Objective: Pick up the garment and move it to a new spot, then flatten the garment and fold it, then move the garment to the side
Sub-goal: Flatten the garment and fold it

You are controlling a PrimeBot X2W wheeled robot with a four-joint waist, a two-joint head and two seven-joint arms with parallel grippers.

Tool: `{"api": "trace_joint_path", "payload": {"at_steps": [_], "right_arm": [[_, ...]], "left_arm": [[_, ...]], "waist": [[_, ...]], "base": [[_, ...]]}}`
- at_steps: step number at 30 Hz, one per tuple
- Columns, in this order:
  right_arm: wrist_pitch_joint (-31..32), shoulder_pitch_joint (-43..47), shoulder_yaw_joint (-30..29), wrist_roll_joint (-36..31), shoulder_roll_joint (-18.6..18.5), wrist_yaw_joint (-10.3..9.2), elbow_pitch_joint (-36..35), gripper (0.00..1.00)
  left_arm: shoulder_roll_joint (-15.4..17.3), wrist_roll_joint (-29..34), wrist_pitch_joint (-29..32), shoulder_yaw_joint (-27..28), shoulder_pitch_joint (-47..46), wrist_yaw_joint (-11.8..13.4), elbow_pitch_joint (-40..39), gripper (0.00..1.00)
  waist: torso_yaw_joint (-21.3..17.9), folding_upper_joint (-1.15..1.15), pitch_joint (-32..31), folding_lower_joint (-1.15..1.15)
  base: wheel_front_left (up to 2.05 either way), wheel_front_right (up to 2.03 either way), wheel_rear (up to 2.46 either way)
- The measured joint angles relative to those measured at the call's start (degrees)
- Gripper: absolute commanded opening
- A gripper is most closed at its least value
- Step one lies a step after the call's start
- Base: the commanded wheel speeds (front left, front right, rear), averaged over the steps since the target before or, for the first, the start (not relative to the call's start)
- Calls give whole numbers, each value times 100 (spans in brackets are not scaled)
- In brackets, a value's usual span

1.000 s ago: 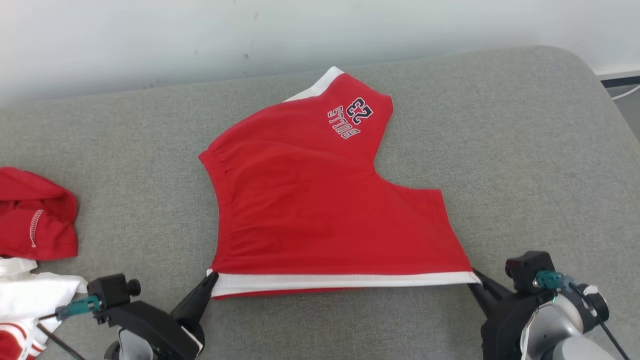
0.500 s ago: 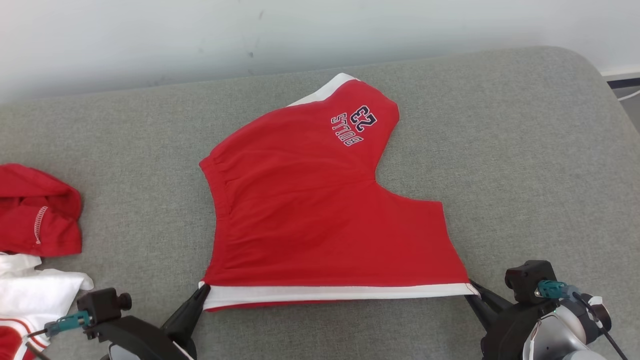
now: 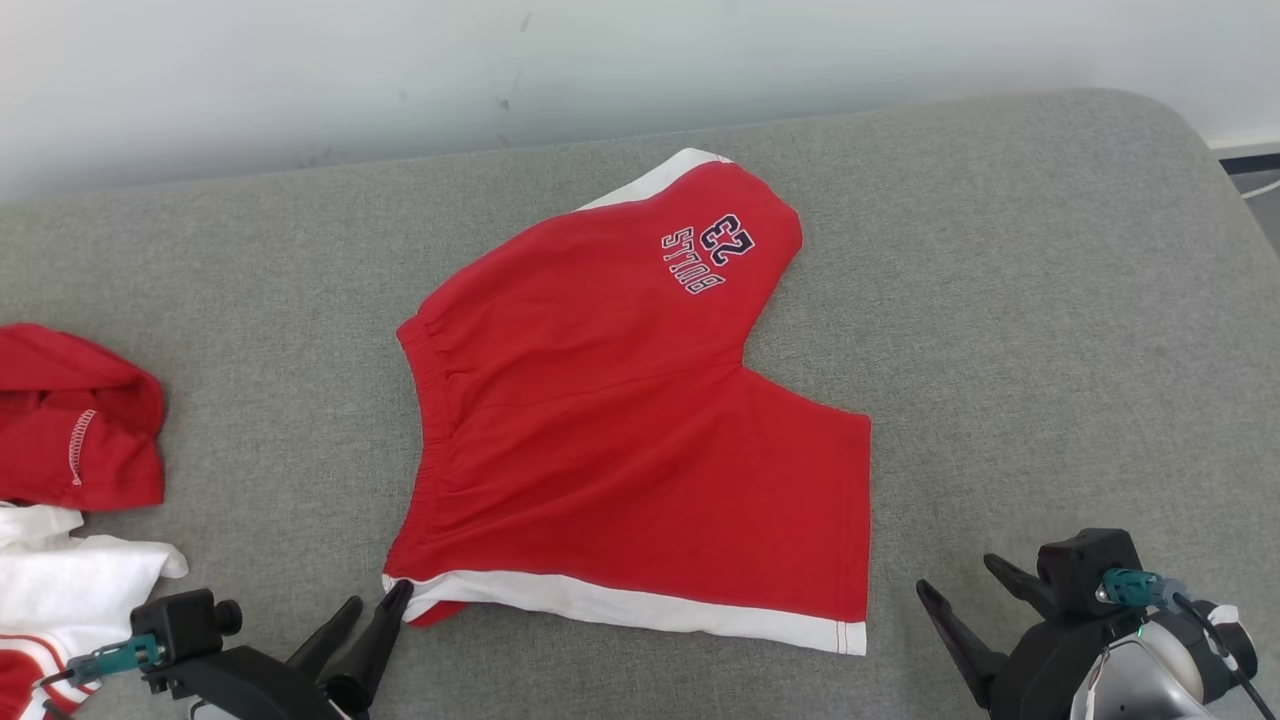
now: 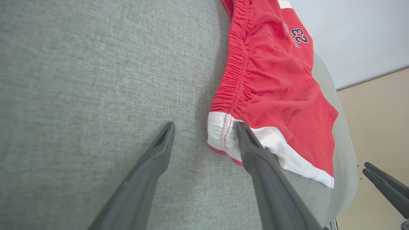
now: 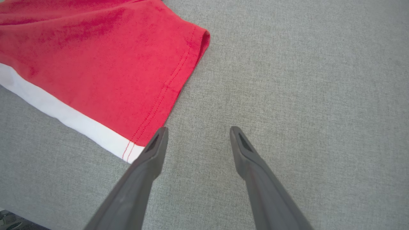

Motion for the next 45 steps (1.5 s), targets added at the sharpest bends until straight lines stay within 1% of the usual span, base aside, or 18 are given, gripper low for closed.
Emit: {"api": "trace_joint_path", "payload": {"at_steps": [7,9,13,15,17,20,22,25,29,33,36,40,45], "right_arm": [[-109,-30,-112,-131,131,-1,-120,100],[-187,-30,-159,-153,179,-2,-154,100],[-428,-36,-296,-207,249,-5,-200,100],[-614,-62,-376,-254,319,-7,-229,100],[-824,-109,-445,-276,434,-7,-246,100],[-1173,-179,-569,-430,635,-7,-179,100],[-1379,-175,-657,-538,793,-7,-13,100],[-1707,-169,-717,-647,1033,-9,189,100],[-2131,-75,-917,-731,1292,-9,446,100],[-2525,74,-1169,-755,1510,-9,632,100],[-2820,127,-1303,-754,1689,-9,693,100],[-3139,125,-1322,-753,1874,-9,783,100],[-3414,120,-1392,-743,1994,-9,956,100]], "left_arm": [[30,98,-134,-64,97,-13,-176,100],[71,266,-245,-64,133,-3,-234,100],[203,500,-620,105,155,126,-374,100],[237,719,-896,243,156,247,-472,100],[202,831,-1226,360,154,342,-636,100],[45,1154,-1801,514,151,597,-804,100],[-66,1366,-2139,539,153,764,-865,100],[-187,1759,-2494,564,177,1007,-904,100],[-243,2202,-2460,548,270,1055,-901,100],[-307,2447,-2435,524,527,1099,-896,100],[-313,2541,-2435,523,759,1099,-910,100],[-314,2666,-2435,517,956,1100,-999,100],[-315,2818,-2435,556,1039,1100,-1125,100]], "waist": [[-7,0,-56,0],[-10,0,-94,0],[-11,0,-177,0],[-13,0,-221,0],[-13,0,-272,0],[-8,0,-360,0],[-3,0,-432,0],[3,0,-557,0],[9,0,-744,0],[29,0,-944,-1],[58,0,-1070,-1],[112,0,-1146,-1],[143,0,-1158,0]], "base": [[0,0,0],[0,0,0],[0,0,0],[0,0,0],[0,0,0],[0,0,0],[0,0,0],[0,0,0],[0,0,0],[0,0,0],[0,0,0],[0,0,0],[0,0,0]]}}
